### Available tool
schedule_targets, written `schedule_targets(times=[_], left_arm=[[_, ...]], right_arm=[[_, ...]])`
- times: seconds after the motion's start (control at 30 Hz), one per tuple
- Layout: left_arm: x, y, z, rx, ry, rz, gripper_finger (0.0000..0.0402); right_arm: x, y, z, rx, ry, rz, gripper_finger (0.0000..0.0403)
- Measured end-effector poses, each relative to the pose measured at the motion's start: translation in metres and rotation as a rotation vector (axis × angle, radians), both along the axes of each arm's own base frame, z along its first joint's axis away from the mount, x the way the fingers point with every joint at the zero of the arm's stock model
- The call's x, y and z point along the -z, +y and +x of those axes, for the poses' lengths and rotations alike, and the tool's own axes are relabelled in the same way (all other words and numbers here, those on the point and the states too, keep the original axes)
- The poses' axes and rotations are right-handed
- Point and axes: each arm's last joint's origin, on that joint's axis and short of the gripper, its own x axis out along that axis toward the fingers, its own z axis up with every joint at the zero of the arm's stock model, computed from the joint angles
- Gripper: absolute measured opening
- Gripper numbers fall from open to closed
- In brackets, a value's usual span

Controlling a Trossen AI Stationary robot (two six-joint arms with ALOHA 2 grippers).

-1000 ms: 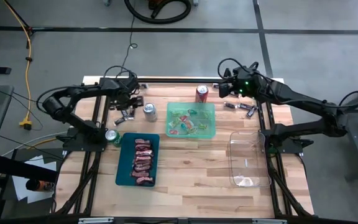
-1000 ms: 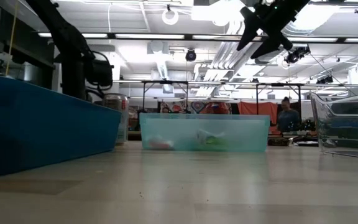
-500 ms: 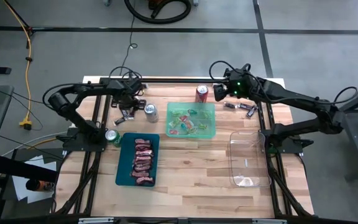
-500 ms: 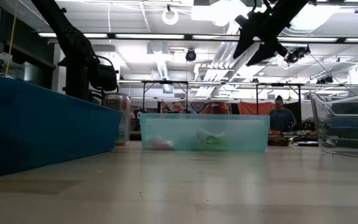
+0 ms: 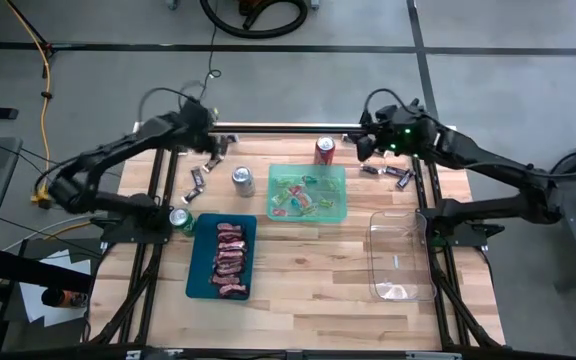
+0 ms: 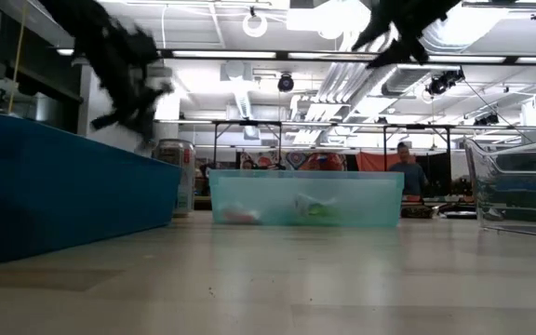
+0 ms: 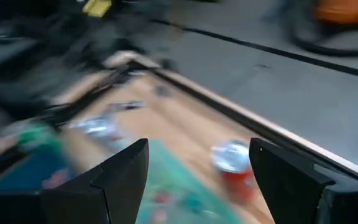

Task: Organize candy in baskets
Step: Put the white brown chocolate into the transparent bin

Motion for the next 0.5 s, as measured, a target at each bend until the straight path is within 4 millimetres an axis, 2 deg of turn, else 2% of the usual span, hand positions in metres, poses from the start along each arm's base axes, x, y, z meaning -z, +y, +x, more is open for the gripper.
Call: schedule_targets(times=[0.13,0.23,0.37,0.5], left_arm=[[-0.048,-0.015,0.01,0.135,-0.355,0.187,0.0],[-0.076,-0.033,0.03,0.202,-0.571,0.315,0.0],[-0.089,-0.056,0.062,0.225,-0.706,0.459,0.0],[-0.094,-0.074,0.091,0.354,-0.782,0.626,0.0]], right_arm=[[-0.013,0.006,0.003,-0.22,-0.149,0.014,0.0272],[-0.022,0.008,0.015,-0.301,-0.278,0.0,0.0272],[-0.028,0.012,0.038,-0.372,-0.387,-0.098,0.0272],[-0.02,0.024,0.062,-0.488,-0.348,-0.257,0.0272]])
